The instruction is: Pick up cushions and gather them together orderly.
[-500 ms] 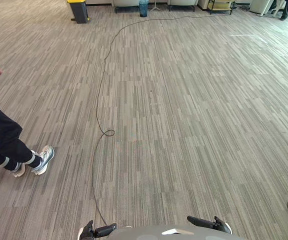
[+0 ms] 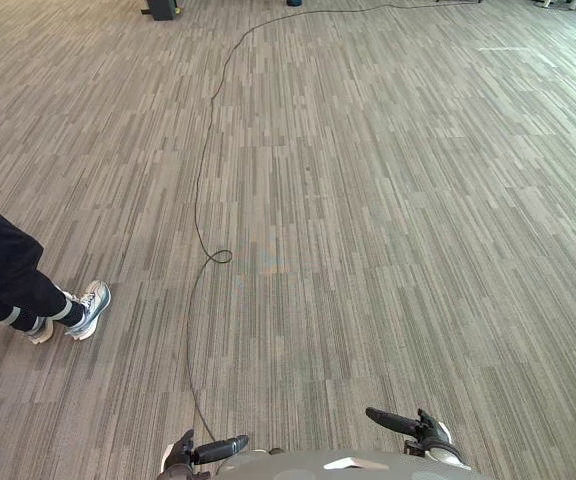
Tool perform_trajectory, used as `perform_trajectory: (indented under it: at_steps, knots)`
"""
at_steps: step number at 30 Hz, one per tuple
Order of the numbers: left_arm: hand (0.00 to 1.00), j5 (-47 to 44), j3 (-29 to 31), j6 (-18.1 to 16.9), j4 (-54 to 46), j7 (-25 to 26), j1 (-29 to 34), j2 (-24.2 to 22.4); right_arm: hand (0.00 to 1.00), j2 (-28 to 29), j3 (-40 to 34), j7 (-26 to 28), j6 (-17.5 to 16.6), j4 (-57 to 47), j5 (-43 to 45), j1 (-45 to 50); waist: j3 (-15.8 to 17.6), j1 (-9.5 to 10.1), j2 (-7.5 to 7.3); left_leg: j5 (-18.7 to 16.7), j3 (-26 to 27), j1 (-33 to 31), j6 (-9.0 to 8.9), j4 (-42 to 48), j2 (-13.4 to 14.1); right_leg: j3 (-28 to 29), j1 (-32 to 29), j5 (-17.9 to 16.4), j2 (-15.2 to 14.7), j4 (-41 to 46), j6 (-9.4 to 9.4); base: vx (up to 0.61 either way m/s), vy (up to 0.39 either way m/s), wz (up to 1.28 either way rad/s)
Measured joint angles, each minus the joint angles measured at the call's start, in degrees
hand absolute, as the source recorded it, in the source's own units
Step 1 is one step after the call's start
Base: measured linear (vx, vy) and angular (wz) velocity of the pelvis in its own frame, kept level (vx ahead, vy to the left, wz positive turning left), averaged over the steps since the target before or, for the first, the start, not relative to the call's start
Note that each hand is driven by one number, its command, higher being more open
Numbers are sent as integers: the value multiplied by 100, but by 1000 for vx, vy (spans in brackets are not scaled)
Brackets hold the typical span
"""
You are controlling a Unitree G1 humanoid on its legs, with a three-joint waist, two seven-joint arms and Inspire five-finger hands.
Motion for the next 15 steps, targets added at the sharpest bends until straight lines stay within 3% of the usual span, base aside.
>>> perform_trajectory:
  at_steps: [15]
  knots:
    - [100,-8,-7,-1,2,-37,-39,16,100,2,-9,18,2,-8,5,-23,131,10,-20,142,-28,20,195,-135,-19,-90,18,15,6,-29,-7,-73,-30,4]
